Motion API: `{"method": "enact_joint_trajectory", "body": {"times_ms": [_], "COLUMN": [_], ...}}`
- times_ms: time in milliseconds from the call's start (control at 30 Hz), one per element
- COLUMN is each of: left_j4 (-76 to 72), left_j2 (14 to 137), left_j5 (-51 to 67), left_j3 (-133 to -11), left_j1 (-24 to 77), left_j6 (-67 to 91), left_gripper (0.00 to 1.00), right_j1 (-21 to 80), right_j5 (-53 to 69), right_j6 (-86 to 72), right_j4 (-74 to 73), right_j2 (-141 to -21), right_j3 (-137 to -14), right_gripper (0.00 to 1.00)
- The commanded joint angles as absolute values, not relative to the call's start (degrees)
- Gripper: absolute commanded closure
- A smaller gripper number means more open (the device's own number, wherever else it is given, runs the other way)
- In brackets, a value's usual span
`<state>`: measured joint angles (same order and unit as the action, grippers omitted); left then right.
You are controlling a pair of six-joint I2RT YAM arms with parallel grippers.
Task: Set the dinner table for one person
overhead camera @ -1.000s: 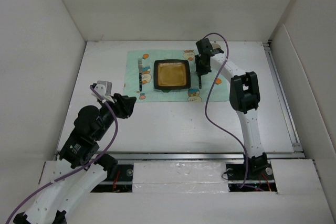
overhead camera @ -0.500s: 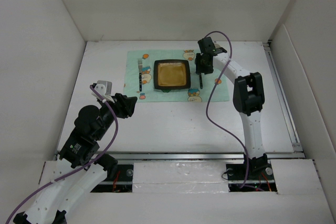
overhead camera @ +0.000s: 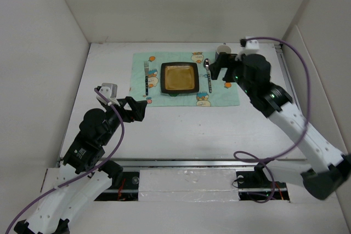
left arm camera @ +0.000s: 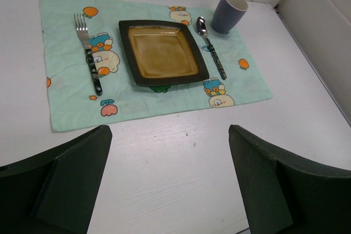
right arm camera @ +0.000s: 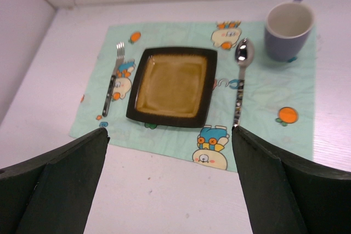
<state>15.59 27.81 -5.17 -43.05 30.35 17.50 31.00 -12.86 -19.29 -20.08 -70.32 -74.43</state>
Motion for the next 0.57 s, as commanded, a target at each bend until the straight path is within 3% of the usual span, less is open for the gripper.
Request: {"method": "enact_joint_trajectory", "body": {"times_ms": [0,267,400,533], "left_j4": [15.11,16.44,17.22,18.98], "left_j2": [27.87,16.81,13.98,15.64], "left_j5": [-9.13,-20.82,-21.72,-21.18], "left_j3": [-46.66,-50.02,-46.59,-43.68], "left_j1": [30.15,30.15,30.15,30.15], "left_j6": [18.63,21.00,22.23,25.04], "left_gripper": [0.14,0.05,0.03,0.02], "right_j1": [32.34,31.29,30.15,29.62], "right_j5": [-26.50,-34.27,-34.72,-31.30], "right_j6": [-20.83,-26.01,-27.68,-28.39], "right_j4": [-12.40,-11.60,-13.00,-13.45], "right_j2": [-53.25,-24.47,-21.18,-25.13], "right_j3": [-66.47,-48.80,-43.86,-43.33], "right_gripper": [0.00,0.00,0.00,0.00]}}
